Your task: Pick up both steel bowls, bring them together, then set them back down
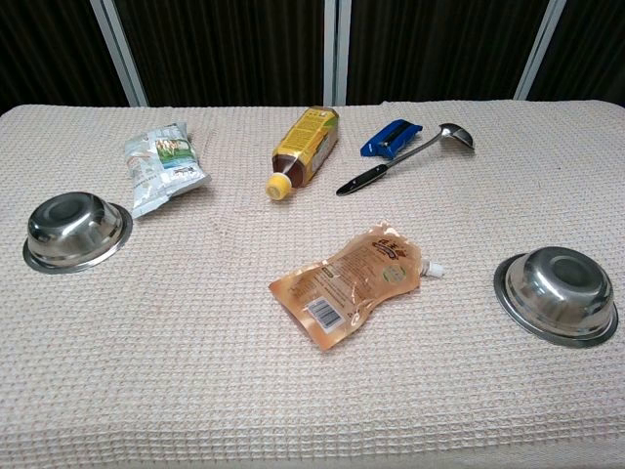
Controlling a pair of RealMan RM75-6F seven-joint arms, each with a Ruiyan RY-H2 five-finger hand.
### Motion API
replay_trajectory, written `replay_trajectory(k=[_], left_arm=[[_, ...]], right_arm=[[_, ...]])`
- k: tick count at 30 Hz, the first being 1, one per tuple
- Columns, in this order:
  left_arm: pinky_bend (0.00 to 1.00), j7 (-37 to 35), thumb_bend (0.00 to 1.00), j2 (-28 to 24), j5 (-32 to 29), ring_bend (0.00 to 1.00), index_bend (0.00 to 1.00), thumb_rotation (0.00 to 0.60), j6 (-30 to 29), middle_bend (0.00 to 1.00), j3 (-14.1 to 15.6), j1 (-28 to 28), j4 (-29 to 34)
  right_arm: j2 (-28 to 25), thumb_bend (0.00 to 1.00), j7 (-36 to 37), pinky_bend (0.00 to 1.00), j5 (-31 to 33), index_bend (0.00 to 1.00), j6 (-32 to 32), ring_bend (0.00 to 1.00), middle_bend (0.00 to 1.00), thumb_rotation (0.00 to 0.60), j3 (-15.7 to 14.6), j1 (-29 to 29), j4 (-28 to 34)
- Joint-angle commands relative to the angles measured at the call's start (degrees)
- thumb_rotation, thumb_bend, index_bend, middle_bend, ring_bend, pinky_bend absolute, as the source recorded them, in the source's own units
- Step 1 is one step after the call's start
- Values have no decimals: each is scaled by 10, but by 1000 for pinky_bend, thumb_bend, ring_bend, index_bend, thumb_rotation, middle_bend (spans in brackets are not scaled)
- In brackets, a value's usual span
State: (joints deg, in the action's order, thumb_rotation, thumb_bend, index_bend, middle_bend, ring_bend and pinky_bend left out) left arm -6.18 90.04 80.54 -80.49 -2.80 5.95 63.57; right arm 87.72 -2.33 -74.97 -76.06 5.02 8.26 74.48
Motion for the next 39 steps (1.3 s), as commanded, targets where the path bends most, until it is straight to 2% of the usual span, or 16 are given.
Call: replay_trajectory(k=[1, 8, 13, 23, 29, 39], left_arm=[[69, -1, 0, 0, 0, 0, 31, 600, 3, 0, 0, 0, 0], [69, -2, 0, -6, 11, 0, 31, 600, 14, 0, -2, 14, 23], [69, 1, 0, -20, 20, 0, 31, 600, 46, 0, -9, 46, 43], [69, 3, 0, -43, 25, 0, 31, 600, 149, 0, -22, 126, 71], [69, -7, 0, -49, -1, 0, 31, 600, 244, 0, -34, 183, 64], [69, 10, 0, -78, -22, 0, 31, 600, 315, 0, -39, 235, 91]], right_arm=[[1, 112, -1, 0, 1, 0, 2, 0, 0, 600, 0, -1, -1], [-14, 112, 14, 0, -3, 0, 21, 0, 0, 600, -2, 3, 22], [-35, 111, -11, 0, 10, 0, 54, 0, 0, 600, 3, 20, 54], [-57, 113, -119, 0, 68, 0, 135, 0, 0, 600, 13, 70, 132], [-56, 113, -167, 0, 103, 0, 172, 0, 0, 600, 21, 105, 158], [-76, 114, -216, 5, 172, 0, 224, 0, 0, 600, 13, 147, 201]])
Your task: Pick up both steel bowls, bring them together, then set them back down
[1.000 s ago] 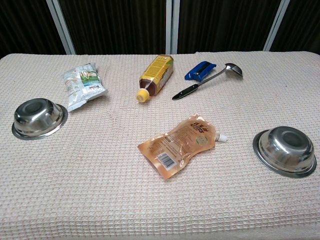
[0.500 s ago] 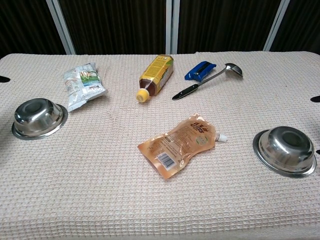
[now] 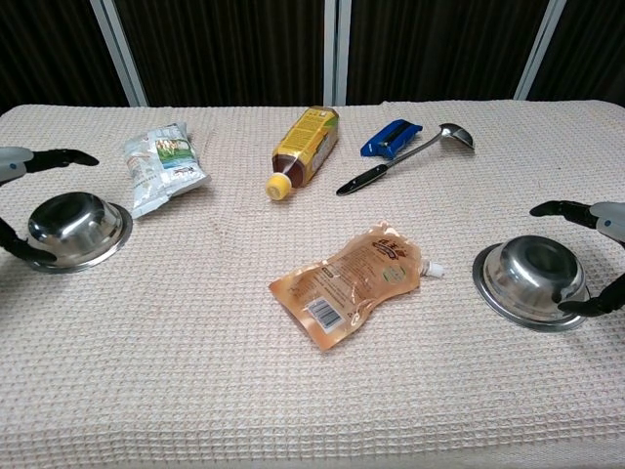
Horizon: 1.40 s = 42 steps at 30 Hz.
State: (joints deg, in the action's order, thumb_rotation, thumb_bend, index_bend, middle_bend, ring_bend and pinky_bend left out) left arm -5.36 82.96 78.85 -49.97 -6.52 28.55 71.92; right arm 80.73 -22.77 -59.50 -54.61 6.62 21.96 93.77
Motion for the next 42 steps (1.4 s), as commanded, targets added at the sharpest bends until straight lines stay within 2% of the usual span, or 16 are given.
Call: replay_trajectory(k=[1, 11, 17, 27, 33, 38, 42], left_arm=[[69, 1, 0, -10, -7, 0, 31, 600, 16, 0, -3, 13, 11], [61, -7, 0, -28, -27, 0, 31, 600, 84, 0, -6, 63, 16], [60, -21, 0, -25, -29, 0, 31, 600, 120, 0, 4, 86, 9], [68, -2, 0, -9, -40, 0, 35, 600, 151, 0, 23, 105, -40], [167, 11, 0, -9, -60, 9, 85, 600, 154, 53, 27, 105, -36], [289, 21, 0, 4, -67, 100, 126, 600, 131, 148, 27, 99, -48], [423, 25, 0, 16, -67, 202, 195, 600, 107, 245, 27, 91, -60]], right_arm=[[-7, 114, -15, 6, 25, 0, 13, 0, 0, 600, -4, 13, 10], [-15, 114, -39, 13, 83, 0, 31, 0, 0, 600, -9, 51, 22], [-13, 119, -58, 17, 117, 0, 37, 0, 0, 600, -19, 71, 25], [-13, 123, -51, 20, 125, 0, 24, 0, 0, 600, -32, 81, 25], [-7, 124, -43, 58, 131, 0, 29, 0, 0, 600, -37, 89, 19], [2, 125, -46, 128, 128, 0, 14, 0, 8, 600, -40, 93, 16], [17, 140, -46, 209, 111, 45, -18, 57, 117, 600, -40, 86, 8]])
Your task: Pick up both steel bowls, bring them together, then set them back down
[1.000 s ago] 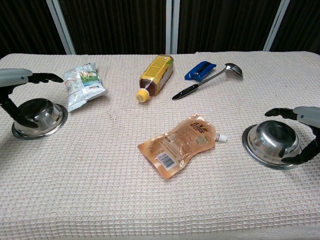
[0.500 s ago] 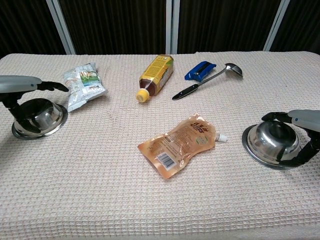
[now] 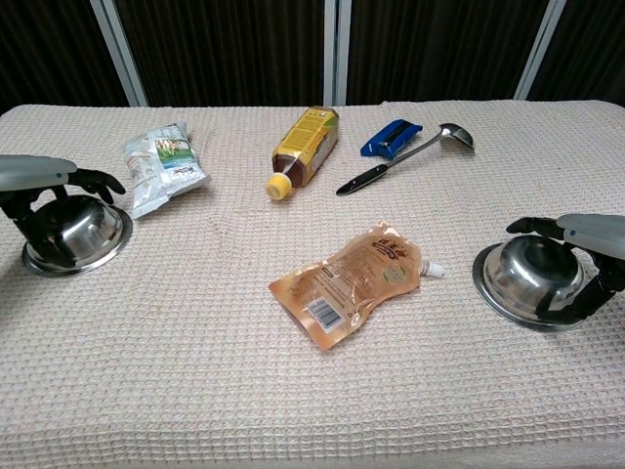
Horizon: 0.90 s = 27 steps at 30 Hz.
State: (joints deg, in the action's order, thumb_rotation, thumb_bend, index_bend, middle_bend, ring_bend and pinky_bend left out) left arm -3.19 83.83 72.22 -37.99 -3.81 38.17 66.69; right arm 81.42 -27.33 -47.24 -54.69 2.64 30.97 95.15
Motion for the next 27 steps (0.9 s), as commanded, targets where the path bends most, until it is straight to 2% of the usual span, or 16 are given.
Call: replay_trajectory(k=[1, 4, 6, 9, 16, 20, 22, 24, 27], left_arm=[[466, 4, 0, 11, 1, 236, 226, 600, -20, 278, -1, -8, -10], [612, 3, 0, 20, 4, 368, 342, 600, -45, 395, -3, -16, -18], [675, 1, 0, 22, 7, 431, 426, 600, -55, 450, -1, -20, -20], [702, -2, 0, 21, 10, 460, 491, 600, -64, 477, 0, -25, -19], [725, -6, 0, -7, 24, 498, 541, 600, -119, 527, -12, -38, 27], [725, -13, 0, -26, 45, 506, 541, 600, -197, 537, -34, -53, 68], [725, -34, 0, -25, 63, 507, 541, 600, -262, 538, -51, -66, 84], [718, -82, 0, -10, 75, 508, 540, 600, -325, 540, -72, -81, 101], [709, -178, 0, 20, 83, 511, 540, 600, -382, 548, -94, -96, 120]], right_arm=[[13, 147, 0, 238, -14, 103, -21, 99, 162, 600, -1, -4, -8], [19, 153, -4, 283, -18, 247, -28, 158, 226, 600, -2, -4, -13], [21, 157, -6, 295, -18, 305, -33, 172, 239, 600, -2, -4, -14], [23, 166, -8, 324, -19, 382, -41, 203, 266, 600, 0, -5, -12], [7, 190, 38, 369, -62, 439, -75, 244, 311, 600, 11, -24, 2], [-10, 193, 134, 378, -141, 444, -102, 252, 318, 600, 25, -46, 5], [-6, 187, 223, 379, -205, 444, -135, 252, 318, 600, 38, -60, -14], [22, 173, 327, 378, -267, 444, -190, 252, 320, 600, 58, -74, -55], [74, 172, 471, 379, -323, 444, -243, 251, 321, 600, 84, -76, -123]])
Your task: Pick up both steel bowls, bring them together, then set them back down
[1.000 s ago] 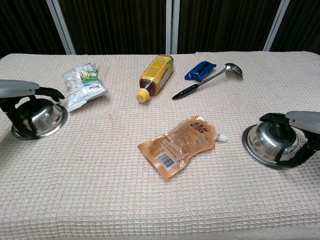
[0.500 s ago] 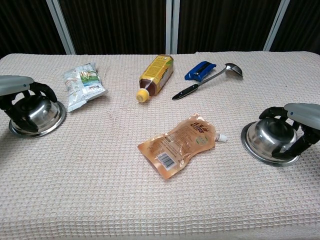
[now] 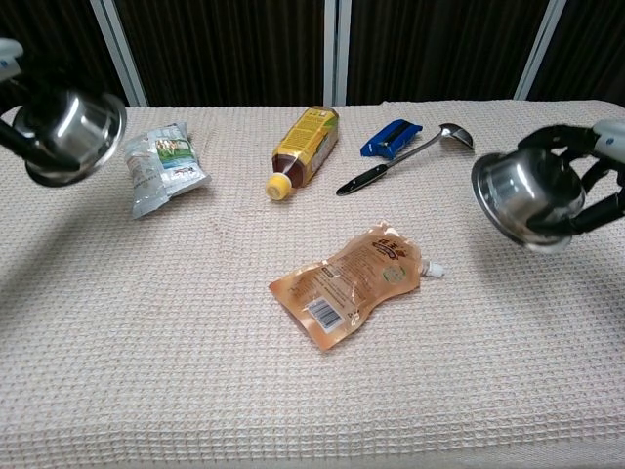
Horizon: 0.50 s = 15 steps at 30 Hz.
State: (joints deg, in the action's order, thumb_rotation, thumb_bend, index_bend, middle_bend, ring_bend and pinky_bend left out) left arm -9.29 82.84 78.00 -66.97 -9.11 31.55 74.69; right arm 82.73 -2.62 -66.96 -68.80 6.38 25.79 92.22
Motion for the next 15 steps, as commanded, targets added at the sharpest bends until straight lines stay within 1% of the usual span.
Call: replay_trajectory(k=[1, 4, 6, 8, 12, 15], left_arm=[[708, -143, 0, 37, 25, 512, 540, 600, -100, 549, -45, -32, 48], [709, -227, 0, 54, 18, 512, 540, 600, -110, 548, -62, -35, 78], [709, -269, 0, 61, 16, 515, 540, 600, -114, 548, -74, -34, 100], [709, -298, 0, 67, 20, 518, 540, 600, -117, 548, -81, -31, 120], [709, -321, 0, 73, 30, 519, 540, 600, -111, 548, -85, -21, 144], [709, -331, 0, 76, 39, 519, 540, 600, -102, 547, -85, -11, 158]], right_arm=[[75, 174, 267, 379, -135, 444, -109, 251, 321, 600, 54, -22, -110], [116, 199, 392, 380, -150, 444, -112, 251, 324, 600, 74, -6, -144], [143, 210, 472, 382, -156, 444, -114, 251, 326, 600, 89, 6, -157], [160, 213, 550, 384, -160, 444, -100, 251, 328, 600, 99, 22, -164], [181, 215, 659, 385, -169, 445, -55, 252, 329, 600, 106, 59, -184], [198, 218, 712, 385, -181, 444, -27, 252, 329, 600, 107, 88, -202]])
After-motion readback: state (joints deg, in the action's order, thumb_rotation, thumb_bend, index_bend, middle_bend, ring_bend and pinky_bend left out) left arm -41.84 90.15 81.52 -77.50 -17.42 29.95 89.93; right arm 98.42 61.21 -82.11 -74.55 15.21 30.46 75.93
